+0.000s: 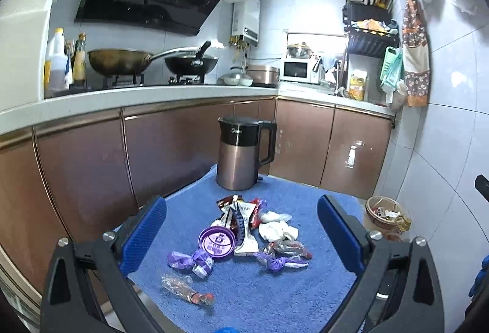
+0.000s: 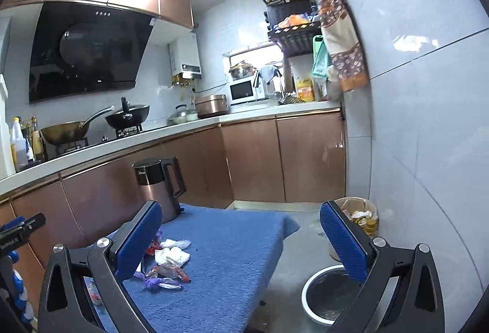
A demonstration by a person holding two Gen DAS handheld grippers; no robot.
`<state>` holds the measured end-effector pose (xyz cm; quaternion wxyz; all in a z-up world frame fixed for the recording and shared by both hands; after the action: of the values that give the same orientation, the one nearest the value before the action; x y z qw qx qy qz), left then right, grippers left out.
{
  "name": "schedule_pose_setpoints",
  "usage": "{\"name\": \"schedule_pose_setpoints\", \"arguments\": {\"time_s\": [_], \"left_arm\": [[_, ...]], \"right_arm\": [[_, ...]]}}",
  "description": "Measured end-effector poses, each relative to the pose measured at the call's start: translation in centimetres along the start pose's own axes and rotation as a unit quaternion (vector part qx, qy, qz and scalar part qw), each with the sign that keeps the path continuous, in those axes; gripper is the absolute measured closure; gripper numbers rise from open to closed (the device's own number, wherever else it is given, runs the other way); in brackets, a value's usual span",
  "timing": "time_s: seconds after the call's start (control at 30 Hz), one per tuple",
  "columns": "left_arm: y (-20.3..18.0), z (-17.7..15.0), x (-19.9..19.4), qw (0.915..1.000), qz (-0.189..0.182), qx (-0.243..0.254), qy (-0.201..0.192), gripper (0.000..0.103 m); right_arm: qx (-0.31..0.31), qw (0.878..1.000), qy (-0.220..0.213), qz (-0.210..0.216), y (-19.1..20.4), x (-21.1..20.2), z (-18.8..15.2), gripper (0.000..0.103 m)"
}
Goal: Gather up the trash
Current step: 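Move both tools over the trash pile on the blue towel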
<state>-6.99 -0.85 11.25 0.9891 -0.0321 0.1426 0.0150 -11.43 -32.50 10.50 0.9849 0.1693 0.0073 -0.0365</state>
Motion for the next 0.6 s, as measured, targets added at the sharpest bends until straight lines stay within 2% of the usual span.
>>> {"name": "schedule_pose_setpoints", "arguments": {"time_s": [0.17, 0.33, 0.43, 0.6], "left_arm": [[-0.3, 0.7, -0.5, 1.0, 0.0, 0.004, -0.007, 0.003], [0.4, 1.5, -1.1, 0.9994, 0.001, -0.009, -0.032, 0.003], [0.7, 1.8, -0.8, 0.9993, -0.007, -0.018, -0.031, 0.003], [0.7, 1.7, 0.5, 0.9999, -0.005, -0.009, -0.011, 0.003]], "right_arm": [[-0.007, 1.0, -0.009, -0.005, -0.8, -1.1, 1.0, 0.0], [-0.015, 0.999, -0.033, 0.004, -0.7, -1.9, 2.0, 0.0], [-0.016, 0.999, -0.045, 0.018, -0.6, -1.8, 2.4, 0.0], [-0.019, 0.999, -0.029, 0.029, -0.2, -0.3, 1.7, 0.0]]}}
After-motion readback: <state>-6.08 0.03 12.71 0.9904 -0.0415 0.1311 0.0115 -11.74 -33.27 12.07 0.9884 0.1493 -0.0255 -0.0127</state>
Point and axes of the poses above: each gripper's, at about its wrist camera, not at the fingertips, and x roughly the way its jaws point, y to its left, z to its top, the point moved 5 cm from there along x, roughly the way its jaws point, and after that the axes turned 1 degree about -y, right-handed, at the moved point
